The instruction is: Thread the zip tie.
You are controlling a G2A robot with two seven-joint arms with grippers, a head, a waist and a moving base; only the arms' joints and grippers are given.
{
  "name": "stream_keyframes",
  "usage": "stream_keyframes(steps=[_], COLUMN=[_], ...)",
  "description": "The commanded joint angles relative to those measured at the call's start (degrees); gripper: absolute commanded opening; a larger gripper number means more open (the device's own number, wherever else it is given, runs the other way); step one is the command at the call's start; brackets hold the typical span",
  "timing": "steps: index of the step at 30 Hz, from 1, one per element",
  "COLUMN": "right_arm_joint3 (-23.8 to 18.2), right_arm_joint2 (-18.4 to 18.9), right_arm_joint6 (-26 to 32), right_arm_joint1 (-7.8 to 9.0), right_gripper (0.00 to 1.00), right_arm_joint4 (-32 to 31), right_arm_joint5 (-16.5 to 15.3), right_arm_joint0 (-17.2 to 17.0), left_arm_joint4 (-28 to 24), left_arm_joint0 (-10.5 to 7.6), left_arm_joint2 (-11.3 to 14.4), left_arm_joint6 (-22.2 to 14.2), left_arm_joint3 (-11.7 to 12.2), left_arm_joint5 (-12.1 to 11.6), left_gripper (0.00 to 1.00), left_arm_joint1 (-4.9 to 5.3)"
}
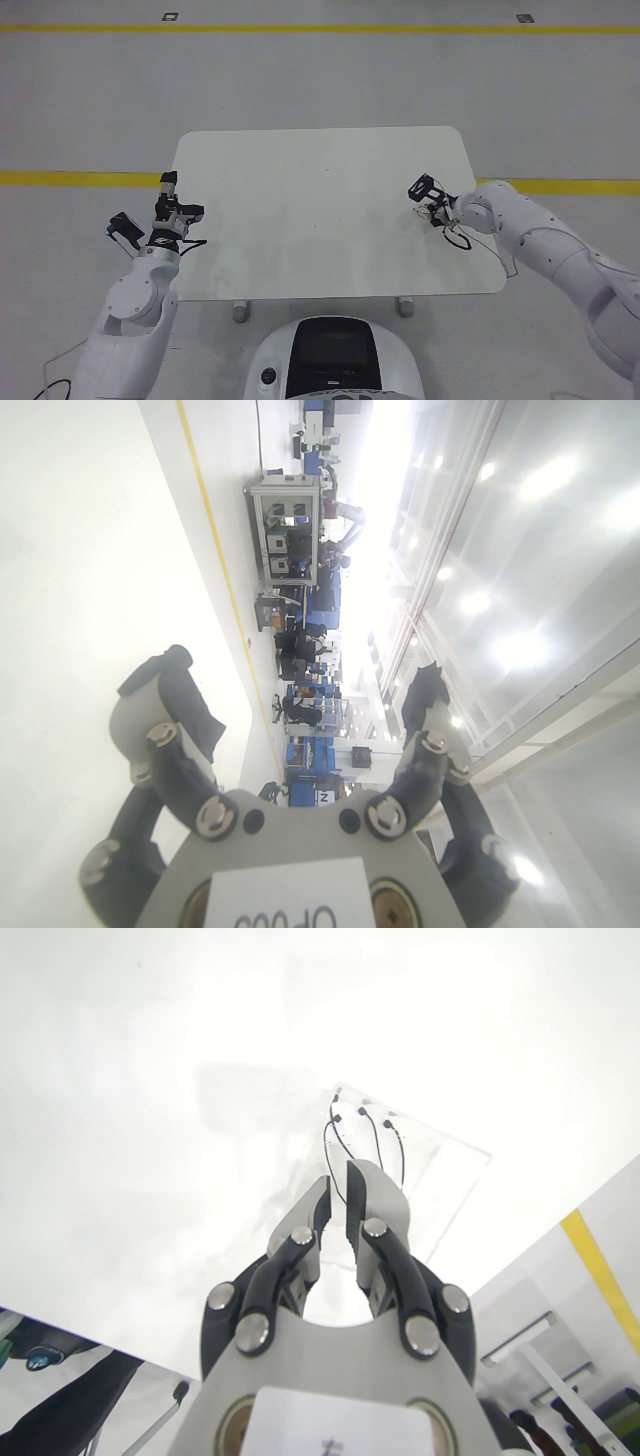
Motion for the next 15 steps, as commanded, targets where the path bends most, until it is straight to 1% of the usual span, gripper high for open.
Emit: stream_keyframes(steps=[1, 4, 11, 15], right_arm_joint3=[0.5, 0.9, 2.0, 3.1], right_arm_joint2=[0.0, 0.0, 0.0, 0.0], right_arm_joint6=[-0.8, -1.4, -1.5, -1.8], right_arm_joint1=[-0.08, -0.25, -1.34, -2.15], right_gripper=[0.19, 0.22, 0.23, 0.2], right_arm_joint4=[-0.2, -0.7, -3.3, -3.8], right_arm_joint5=[0.0, 0.0, 0.0, 0.0], right_arm_joint0=[0.1, 0.2, 0.2, 0.1], left_arm_joint4=[0.0, 0.0, 0.0, 0.0], left_arm_joint0=[0.0, 0.0, 0.0, 0.0], left_arm_joint2=[0.0, 0.0, 0.0, 0.0], left_arm_joint6=[0.0, 0.0, 0.0, 0.0], left_arm_joint3=[0.0, 0.0, 0.0, 0.0], left_arm_joint5=[0.0, 0.0, 0.0, 0.0], left_gripper=[1.0, 1.0, 1.0, 1.0], left_arm_joint1=[0.0, 0.0, 0.0, 0.0])
